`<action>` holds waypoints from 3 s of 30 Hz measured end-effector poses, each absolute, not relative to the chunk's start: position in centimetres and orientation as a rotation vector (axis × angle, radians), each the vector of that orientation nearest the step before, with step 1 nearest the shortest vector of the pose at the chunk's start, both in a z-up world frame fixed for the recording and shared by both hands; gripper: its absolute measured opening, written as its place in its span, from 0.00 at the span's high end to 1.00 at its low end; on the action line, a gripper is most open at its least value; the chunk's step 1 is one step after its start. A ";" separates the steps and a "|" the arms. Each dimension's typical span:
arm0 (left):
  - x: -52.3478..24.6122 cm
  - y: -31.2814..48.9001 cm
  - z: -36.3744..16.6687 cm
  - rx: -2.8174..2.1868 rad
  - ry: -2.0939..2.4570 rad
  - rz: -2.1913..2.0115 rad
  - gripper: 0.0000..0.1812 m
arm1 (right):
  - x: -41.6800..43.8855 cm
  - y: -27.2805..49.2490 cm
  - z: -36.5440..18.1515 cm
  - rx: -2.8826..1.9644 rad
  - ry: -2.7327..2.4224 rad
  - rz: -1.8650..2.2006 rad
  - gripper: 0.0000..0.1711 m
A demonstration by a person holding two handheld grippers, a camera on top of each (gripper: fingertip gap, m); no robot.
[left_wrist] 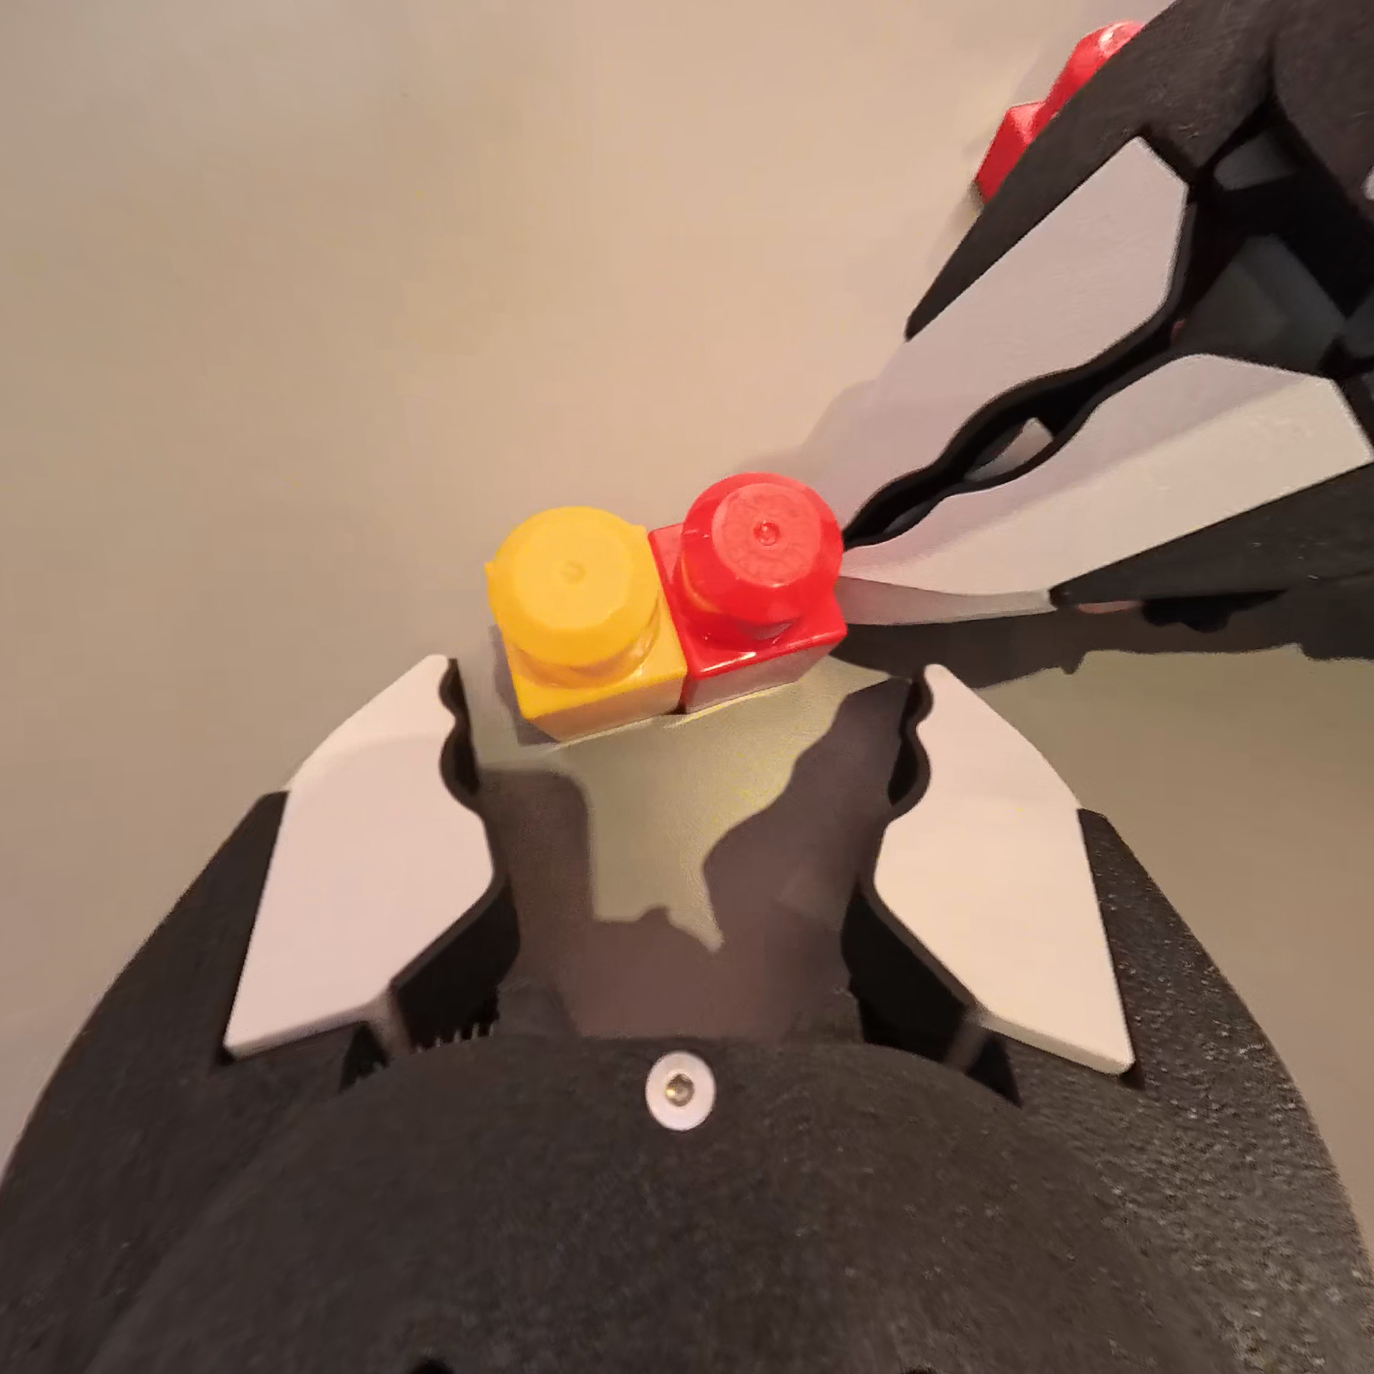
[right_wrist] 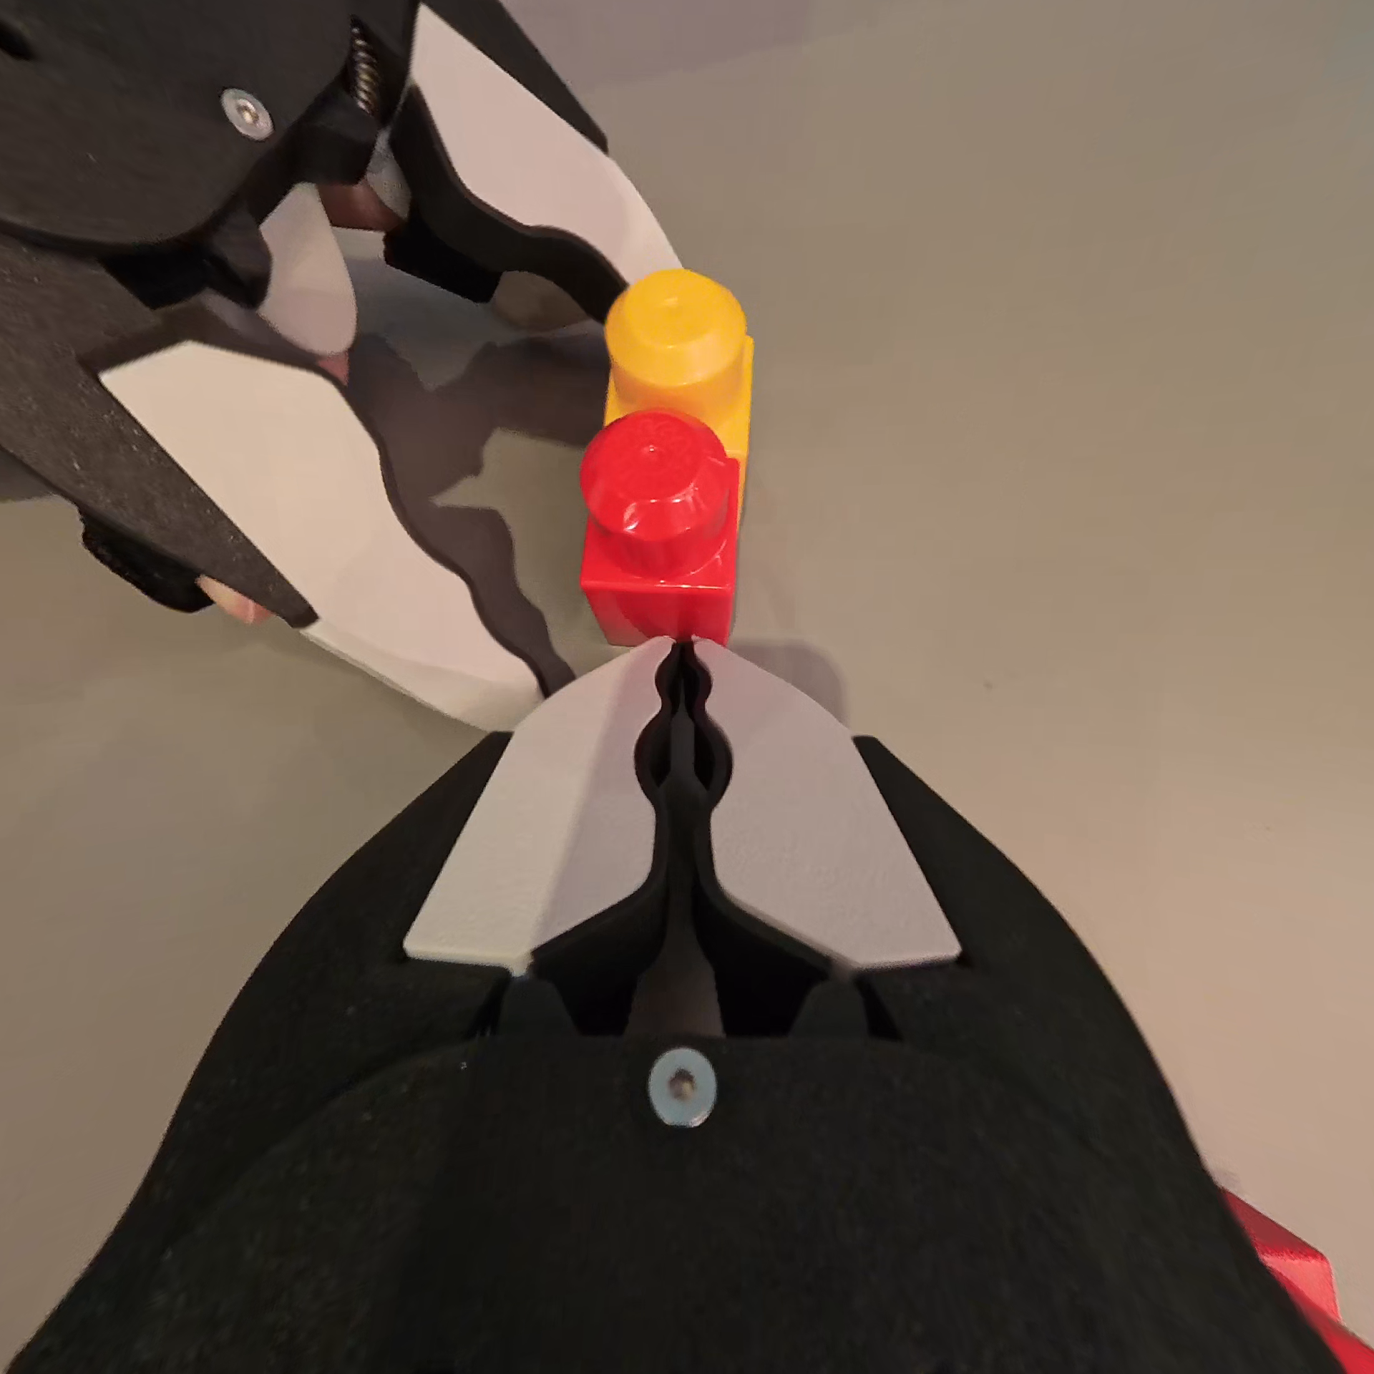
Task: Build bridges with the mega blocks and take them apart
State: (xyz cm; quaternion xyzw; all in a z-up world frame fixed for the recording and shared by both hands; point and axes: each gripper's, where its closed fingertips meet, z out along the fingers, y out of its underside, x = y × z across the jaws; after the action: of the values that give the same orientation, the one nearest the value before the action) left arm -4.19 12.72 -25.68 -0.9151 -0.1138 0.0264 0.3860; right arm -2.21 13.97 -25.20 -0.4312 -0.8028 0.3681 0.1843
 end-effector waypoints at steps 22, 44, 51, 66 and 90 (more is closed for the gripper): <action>-5.1 12.7 -26.0 -2.310 -0.555 0.228 0.40 | -6.2 15.2 -25.0 -1.143 -2.269 1.041 1.00; -5.5 13.2 -25.8 -2.281 -0.611 0.256 0.47 | -4.1 23.1 -19.2 -1.235 -1.909 1.092 1.00; -5.7 13.1 -25.7 -2.270 -0.621 0.263 0.55 | -3.8 24.1 -19.6 -1.285 -1.898 1.116 1.00; -5.9 13.3 -25.7 -2.290 -0.552 0.234 0.50 | -3.6 21.5 -20.3 -1.202 -2.014 1.124 1.00; -6.2 14.1 -25.7 -2.323 -0.354 0.147 0.53 | -6.7 17.1 -21.0 -1.217 -2.167 1.312 1.00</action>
State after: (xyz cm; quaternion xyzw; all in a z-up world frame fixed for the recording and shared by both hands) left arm -6.19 14.08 -25.66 -0.9111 -0.1390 0.0577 0.3836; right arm -6.74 17.06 -20.97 -0.4270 -0.7605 0.4605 0.1650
